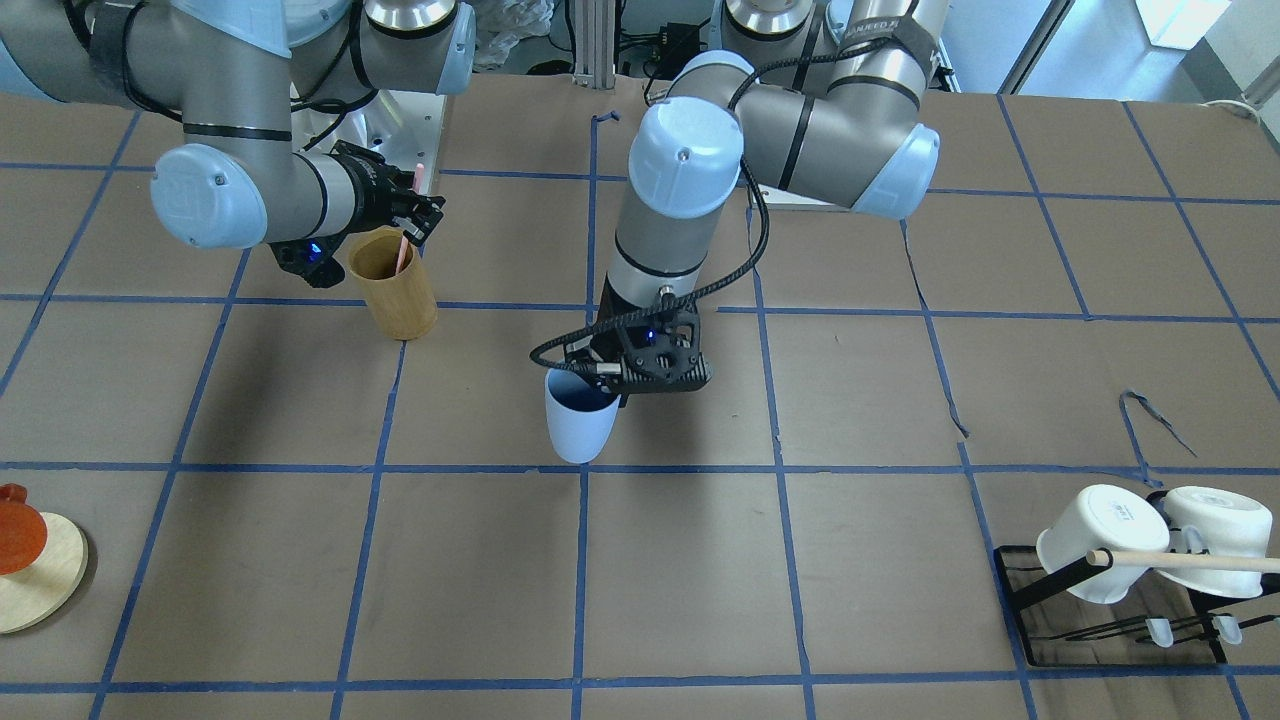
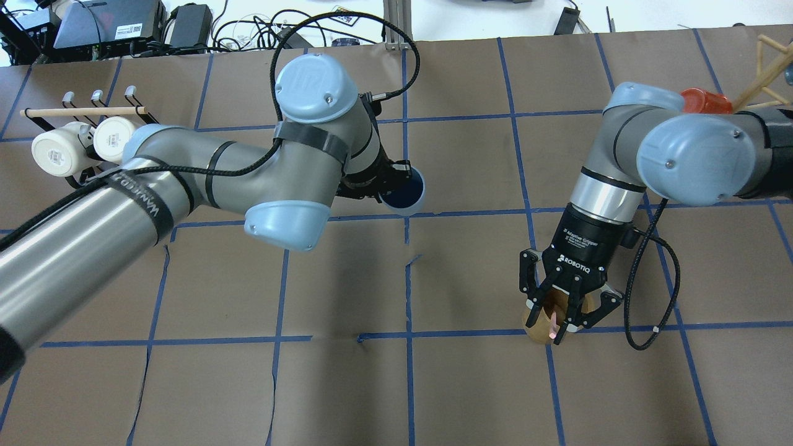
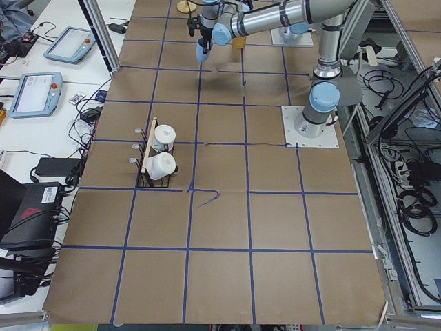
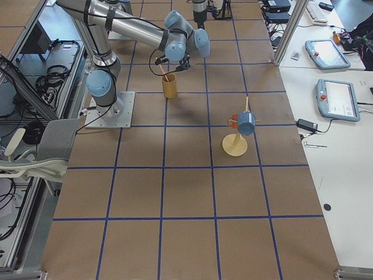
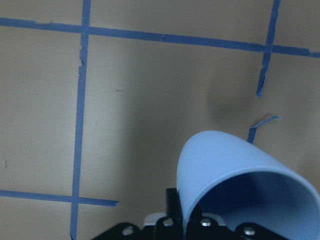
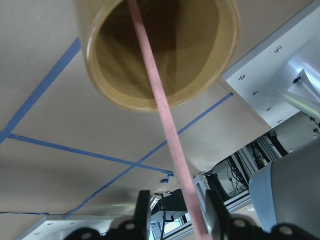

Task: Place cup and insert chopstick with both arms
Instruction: 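Carry the blue cup to the table center and set it down with the left gripper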

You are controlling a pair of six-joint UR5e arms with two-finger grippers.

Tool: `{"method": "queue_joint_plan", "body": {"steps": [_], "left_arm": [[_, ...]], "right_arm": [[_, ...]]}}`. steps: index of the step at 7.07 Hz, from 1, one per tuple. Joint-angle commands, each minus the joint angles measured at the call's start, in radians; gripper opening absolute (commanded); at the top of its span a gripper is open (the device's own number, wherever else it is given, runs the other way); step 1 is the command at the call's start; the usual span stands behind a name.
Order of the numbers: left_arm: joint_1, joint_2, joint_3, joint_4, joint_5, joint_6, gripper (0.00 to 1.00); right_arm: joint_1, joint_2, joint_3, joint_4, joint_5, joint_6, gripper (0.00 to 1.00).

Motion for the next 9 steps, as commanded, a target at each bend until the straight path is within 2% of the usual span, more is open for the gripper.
{"method": "queue_joint_plan", "body": {"steps": [1,2,3,5,6,7,8,9], "left_arm": [[0.0,-0.101,0.074,-0.015,0.017,0.005,0.0],[0.0,-0.127,0.076,-0.01,0.081,0.008,0.0],[0.0,-0.144,0.084,-0.006,0.091,0.006,0.0],[0.0,-0.164,0.082,-0.005,0.088,-0.012,0.0],[0.0,-0.166,0.084,-0.004,0.083,-0.007,0.24],[0.0,-0.163,0.087,-0.004,0.082,0.002,0.4],[0.0,-0.154,0.091,-0.005,0.053,0.002,0.77],[0.003,-0.134,0.1,-0.016,0.007,0.005,1.0]], "right_arm": [[0.0,0.0,0.0,0.002,0.0,0.0,0.42],[-0.003,0.0,0.0,0.002,0.0,0.0,0.21],[-0.006,0.0,-0.001,0.0,0.0,0.0,0.02],[-0.008,0.0,-0.029,0.002,0.006,0.001,0.0],[-0.008,0.0,-0.066,0.046,0.013,0.011,0.0],[-0.008,0.0,-0.107,0.089,0.015,0.012,0.0],[-0.008,0.0,-0.141,0.117,0.018,0.011,0.0],[-0.008,0.0,-0.167,0.128,0.019,0.009,0.0]]}}
